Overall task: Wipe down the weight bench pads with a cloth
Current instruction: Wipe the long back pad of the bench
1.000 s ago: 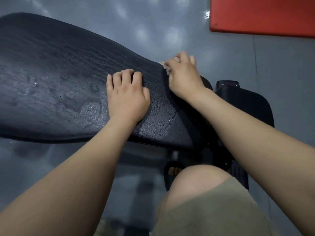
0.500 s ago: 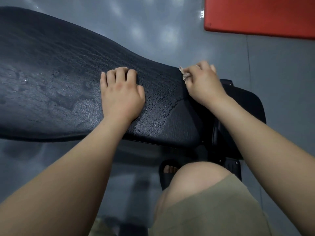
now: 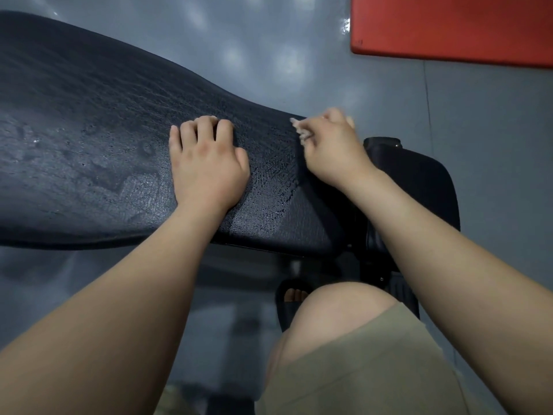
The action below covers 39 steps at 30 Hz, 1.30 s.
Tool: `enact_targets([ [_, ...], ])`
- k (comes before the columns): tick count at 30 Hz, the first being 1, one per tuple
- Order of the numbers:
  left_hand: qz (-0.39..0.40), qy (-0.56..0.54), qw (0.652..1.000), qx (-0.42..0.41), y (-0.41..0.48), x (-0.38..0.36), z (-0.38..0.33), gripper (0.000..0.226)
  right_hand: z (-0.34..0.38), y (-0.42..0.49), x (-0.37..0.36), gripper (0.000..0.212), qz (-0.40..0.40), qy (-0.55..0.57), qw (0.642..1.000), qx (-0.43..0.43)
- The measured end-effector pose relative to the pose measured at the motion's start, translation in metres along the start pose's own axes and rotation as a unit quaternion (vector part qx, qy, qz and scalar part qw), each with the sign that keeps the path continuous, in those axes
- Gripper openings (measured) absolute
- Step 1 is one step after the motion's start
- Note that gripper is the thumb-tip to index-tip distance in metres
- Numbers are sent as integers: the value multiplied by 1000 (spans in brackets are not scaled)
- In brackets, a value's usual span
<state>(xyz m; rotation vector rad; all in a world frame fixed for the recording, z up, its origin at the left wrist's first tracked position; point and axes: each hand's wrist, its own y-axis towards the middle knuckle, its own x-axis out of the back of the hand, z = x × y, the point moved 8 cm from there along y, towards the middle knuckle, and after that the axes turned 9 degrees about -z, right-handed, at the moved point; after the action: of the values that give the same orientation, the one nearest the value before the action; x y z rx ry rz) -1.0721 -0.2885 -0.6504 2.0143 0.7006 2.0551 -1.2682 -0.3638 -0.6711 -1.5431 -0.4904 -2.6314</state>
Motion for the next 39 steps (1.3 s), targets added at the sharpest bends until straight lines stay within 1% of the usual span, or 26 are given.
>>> enact_targets([
  [2,-2,-4,1000,0,0,1,0,41,14,1,-2,34,15,16,998,52],
  [4,-2,-6,1000,0,0,1,1,42,5,4,4,36,19,20,998,54],
  [6,-1,-8,1000,0,0,1,1,42,-22,6,12,39,18,2,1000,15],
  [9,-2,-4,1000,-1,-1,1,1,42,-56,-1,24,41,35,5,996,-79],
  [12,-3,-1,1000,-7,-1,1,-1,41,-67,-19,30,40,45,10,993,-110],
  [16,-14,-3,1000,-5,-1,3,0,40,-58,-44,37,40,15,7,997,-74],
  [20,-9,1,1000,-9,-2,3,-3,40,-42,-72,42,37,-11,3,1000,-28],
  [27,-9,4,1000,-8,-1,3,-3,41,-28,-114,39,46,-32,-6,999,18],
  [29,-11,6,1000,-8,-2,3,-3,41,-30,-106,42,48,-62,21,998,24],
  [31,-10,6,1000,-9,-1,2,-3,42,-34,-87,42,46,-97,23,995,29],
  [33,-10,4,1000,-8,-2,2,-2,42,-39,-65,36,42,-96,11,995,4],
  [35,-12,5,1000,-7,-1,2,-2,42,-40,-52,27,43,-79,13,997,-7],
  [36,-13,6,1000,-7,-1,2,-2,42,-35,-51,24,45,-74,22,997,10],
  [39,-11,4,1000,-5,-1,2,-1,42,-8,-72,22,53,-53,60,990,115],
])
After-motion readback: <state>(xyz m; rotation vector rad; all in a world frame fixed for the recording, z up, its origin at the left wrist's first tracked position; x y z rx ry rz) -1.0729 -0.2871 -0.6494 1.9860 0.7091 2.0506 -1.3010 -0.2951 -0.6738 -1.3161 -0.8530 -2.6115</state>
